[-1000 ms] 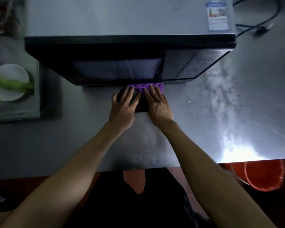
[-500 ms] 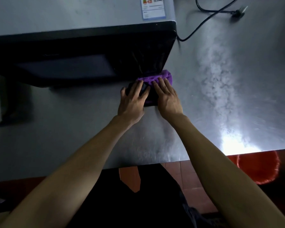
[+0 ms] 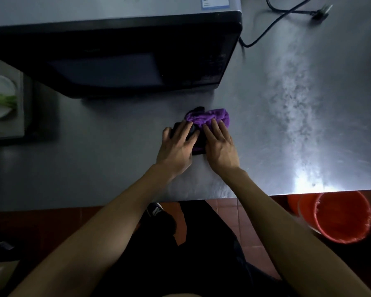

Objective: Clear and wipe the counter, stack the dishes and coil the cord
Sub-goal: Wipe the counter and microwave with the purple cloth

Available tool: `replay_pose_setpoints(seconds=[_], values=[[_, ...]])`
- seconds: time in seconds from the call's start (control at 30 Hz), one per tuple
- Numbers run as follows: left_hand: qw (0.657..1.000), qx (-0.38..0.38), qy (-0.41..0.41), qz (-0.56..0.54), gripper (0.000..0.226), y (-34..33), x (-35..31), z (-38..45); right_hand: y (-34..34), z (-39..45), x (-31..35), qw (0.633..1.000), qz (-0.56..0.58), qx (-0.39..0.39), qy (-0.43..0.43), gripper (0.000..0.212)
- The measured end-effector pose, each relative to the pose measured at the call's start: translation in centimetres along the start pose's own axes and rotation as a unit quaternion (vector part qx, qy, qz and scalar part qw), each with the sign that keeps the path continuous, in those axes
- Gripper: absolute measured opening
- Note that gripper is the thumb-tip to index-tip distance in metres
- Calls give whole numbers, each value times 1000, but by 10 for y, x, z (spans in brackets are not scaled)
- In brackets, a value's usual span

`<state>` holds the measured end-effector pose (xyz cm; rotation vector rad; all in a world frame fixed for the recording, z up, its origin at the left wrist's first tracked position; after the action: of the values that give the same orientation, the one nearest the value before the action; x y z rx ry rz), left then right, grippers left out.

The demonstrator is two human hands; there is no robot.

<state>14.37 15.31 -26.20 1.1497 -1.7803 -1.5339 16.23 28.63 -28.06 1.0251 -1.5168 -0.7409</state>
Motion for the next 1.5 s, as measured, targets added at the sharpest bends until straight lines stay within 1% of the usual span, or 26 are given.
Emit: replay_pose_setpoints(seconds=[0.2,0.4,0.5,0.6,0.7,0.73,0.8,0.97,1.3,1.5], values=[[1000,-6,-9,-9,58,-11,14,-51,-24,-33,38,1000,-1,4,-12,54],[999,-31,0,-32,52,-21,44,-115,-55,-65,92,1000,-5,-7,1,51],[999,-33,-2,-34,52,-25,63,-144,-71,-77,119,1000,-15,6,8,52],[998,-46,1,-50,59,-22,80,-166,-85,-82,143,999,-25,20,15,54],[998,-23,6,-52,66,-22,96,-173,-96,-80,158,999,-39,31,12,55],[999,-9,8,-47,65,-25,101,-173,-98,-79,160,998,-42,36,9,56],[1000,2,8,-23,57,-31,106,-169,-99,-75,163,998,-43,42,0,57],[1000,-6,16,-8,54,-30,112,-140,-92,-51,156,998,-33,45,-24,58],[999,2,37,21,59,-3,131,-42,-59,51,124,997,-21,68,-25,63],[998,-3,66,11,63,13,150,-5,-48,105,121,997,-2,79,11,61]])
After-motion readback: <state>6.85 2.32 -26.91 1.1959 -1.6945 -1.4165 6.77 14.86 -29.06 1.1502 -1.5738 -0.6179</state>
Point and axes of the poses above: each hand's wrist, its own z-axis towards the middle knuckle, its own y-axis out of the back of the hand, x = y × z, the point moved 6 cm from there along z, towards the middle knuckle, and after that the axes turned 3 degrees about x, right-handed, at the moved point
